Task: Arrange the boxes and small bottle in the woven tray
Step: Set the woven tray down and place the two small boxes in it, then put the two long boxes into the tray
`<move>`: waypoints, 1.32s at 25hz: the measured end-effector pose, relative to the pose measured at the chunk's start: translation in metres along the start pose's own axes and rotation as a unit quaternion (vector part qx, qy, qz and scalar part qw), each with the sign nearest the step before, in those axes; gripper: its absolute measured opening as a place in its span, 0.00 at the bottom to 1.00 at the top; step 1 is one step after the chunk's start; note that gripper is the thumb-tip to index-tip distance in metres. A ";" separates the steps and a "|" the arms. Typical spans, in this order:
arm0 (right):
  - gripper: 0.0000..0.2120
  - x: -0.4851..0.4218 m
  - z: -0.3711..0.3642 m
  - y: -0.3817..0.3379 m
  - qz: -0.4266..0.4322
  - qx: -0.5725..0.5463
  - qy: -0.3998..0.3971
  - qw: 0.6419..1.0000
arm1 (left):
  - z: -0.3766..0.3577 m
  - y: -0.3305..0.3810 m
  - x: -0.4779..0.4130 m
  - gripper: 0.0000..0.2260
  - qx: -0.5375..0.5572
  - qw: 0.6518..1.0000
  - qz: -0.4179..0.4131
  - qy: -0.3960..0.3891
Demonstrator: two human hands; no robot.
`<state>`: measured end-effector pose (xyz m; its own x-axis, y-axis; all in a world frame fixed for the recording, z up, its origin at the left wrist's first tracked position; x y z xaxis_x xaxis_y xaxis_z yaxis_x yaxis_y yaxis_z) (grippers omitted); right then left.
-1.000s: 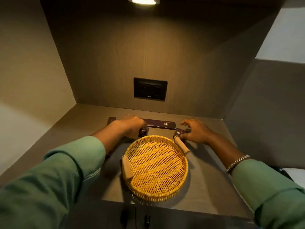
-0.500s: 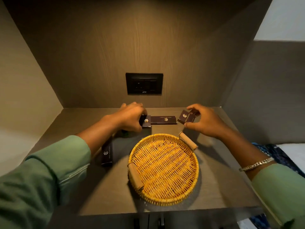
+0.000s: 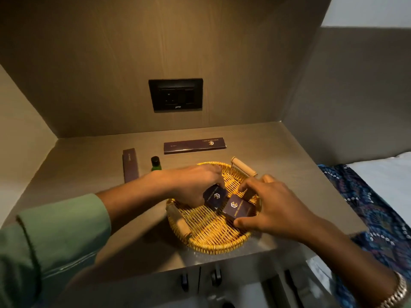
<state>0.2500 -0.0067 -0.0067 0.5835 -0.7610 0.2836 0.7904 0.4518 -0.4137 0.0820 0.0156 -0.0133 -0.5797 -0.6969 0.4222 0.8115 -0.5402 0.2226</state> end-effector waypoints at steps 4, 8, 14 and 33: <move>0.37 -0.003 -0.009 0.002 -0.039 0.051 0.000 0.998 | -0.006 0.004 -0.011 0.26 -0.010 1.000 -0.015 -0.013; 0.41 -0.005 -0.007 -0.006 -0.034 0.098 -0.022 0.994 | -0.007 0.008 -0.012 0.29 0.000 1.000 -0.015 -0.013; 0.25 -0.043 0.058 -0.014 0.036 0.061 0.049 0.996 | 0.048 -0.045 0.052 0.14 0.195 0.937 0.059 0.285; 0.29 -0.237 0.070 -0.030 0.140 0.098 -0.028 0.985 | -0.009 -0.178 0.123 0.20 0.456 0.698 0.465 0.299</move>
<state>0.1013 0.1925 -0.0012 0.7883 -0.5699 0.2320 0.6152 0.7250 -0.3097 -0.1341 0.0219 -0.0089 0.5224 -0.7655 0.3755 0.4087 0.6113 0.6777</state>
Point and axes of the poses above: each hand's wrist, its own x-axis away from the middle knuckle, its own z-axis out of the back of the hand, y = z × x, the point moved 5 cm from there along -x, towards the middle knuckle, and after that the axes turned 11 degrees about -y, right-handed, at the moved point
